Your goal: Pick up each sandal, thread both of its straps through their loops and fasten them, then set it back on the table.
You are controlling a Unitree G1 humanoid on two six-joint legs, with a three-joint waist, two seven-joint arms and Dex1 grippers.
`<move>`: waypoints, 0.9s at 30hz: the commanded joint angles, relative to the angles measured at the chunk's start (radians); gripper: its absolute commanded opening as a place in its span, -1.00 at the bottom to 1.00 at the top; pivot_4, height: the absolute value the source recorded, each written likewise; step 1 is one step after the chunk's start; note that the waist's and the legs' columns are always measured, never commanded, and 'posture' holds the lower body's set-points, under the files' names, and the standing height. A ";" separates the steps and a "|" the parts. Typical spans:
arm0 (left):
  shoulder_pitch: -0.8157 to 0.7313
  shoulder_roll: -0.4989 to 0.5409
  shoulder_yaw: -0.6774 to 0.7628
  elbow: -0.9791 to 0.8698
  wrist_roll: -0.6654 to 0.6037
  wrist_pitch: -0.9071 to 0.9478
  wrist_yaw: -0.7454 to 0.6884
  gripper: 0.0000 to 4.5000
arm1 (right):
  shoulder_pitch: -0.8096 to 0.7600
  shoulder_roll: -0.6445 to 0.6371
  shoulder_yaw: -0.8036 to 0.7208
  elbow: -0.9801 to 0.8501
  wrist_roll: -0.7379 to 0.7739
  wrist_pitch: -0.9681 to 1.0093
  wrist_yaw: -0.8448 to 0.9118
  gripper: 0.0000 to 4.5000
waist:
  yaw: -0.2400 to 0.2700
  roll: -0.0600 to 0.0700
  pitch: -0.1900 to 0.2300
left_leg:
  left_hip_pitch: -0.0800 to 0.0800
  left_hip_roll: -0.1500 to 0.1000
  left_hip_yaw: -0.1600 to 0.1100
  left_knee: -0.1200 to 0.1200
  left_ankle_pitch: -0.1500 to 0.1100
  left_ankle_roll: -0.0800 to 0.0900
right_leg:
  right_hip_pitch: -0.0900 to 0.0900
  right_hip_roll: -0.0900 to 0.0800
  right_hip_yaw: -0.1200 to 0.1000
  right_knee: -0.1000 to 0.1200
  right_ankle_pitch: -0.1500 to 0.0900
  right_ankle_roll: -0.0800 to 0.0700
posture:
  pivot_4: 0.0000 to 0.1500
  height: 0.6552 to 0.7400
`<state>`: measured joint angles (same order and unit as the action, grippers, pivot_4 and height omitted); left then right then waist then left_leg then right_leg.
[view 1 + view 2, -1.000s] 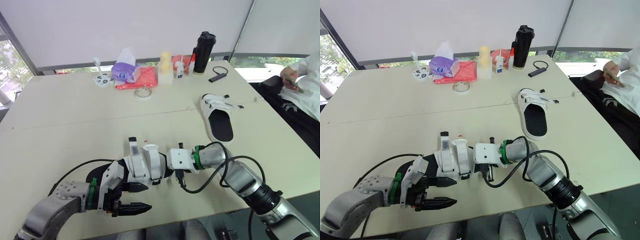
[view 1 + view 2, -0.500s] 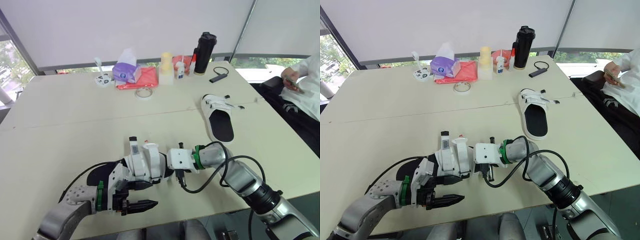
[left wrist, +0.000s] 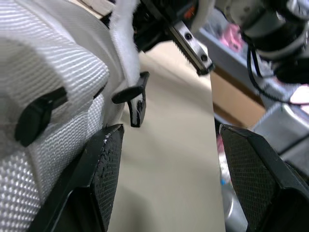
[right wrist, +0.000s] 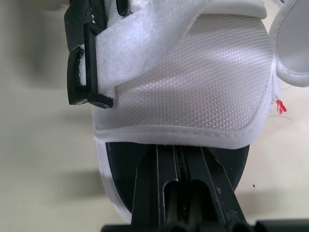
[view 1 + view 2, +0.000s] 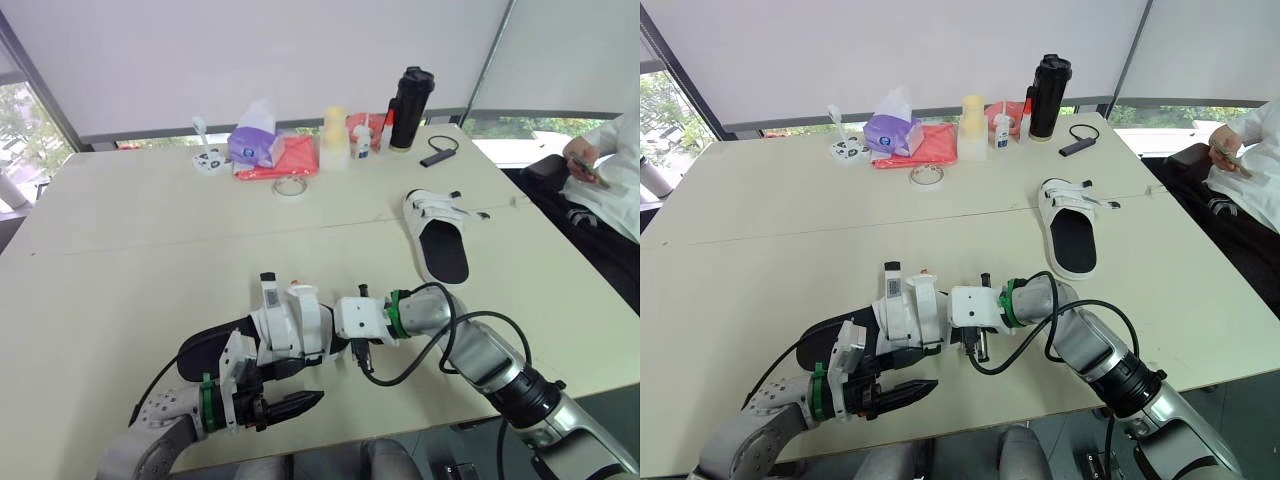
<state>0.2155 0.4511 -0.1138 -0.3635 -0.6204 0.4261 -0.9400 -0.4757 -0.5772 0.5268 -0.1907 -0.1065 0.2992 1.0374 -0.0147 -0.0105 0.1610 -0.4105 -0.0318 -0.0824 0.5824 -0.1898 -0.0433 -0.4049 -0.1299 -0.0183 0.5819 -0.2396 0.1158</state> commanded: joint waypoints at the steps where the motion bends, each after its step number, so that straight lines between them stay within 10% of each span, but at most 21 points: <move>1: -0.004 -0.015 0.045 -0.012 -0.028 0.021 0.058 0.45 | 0.028 -0.012 0.046 0.074 -0.052 0.039 0.008 -1.00 | 0.000 0.001 0.000 | -0.001 0.002 0.000 0.002 0.000 0.000 | 0.000 0.000 -0.004 -0.001 0.000 0.000 | 1.00 1.00; 27: 0.042 -0.112 0.101 0.049 -0.085 -0.042 0.088 0.45 | 0.028 -0.006 0.045 0.082 -0.057 0.033 0.009 -1.00 | 0.001 0.007 -0.003 | -0.015 0.010 0.000 0.012 0.000 0.000 | -0.003 -0.004 -0.030 -0.007 0.000 0.000 | 1.00 1.00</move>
<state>0.2688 0.3404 -0.0934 -0.3342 -0.6949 0.4073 -0.8862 -0.4798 -0.5718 0.5234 -0.1847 -0.1151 0.2989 1.0357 -0.0141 -0.0032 0.1577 -0.4253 -0.0211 -0.0825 0.5942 -0.1902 -0.0433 -0.4081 -0.1336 -0.0487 0.5753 -0.2394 0.1155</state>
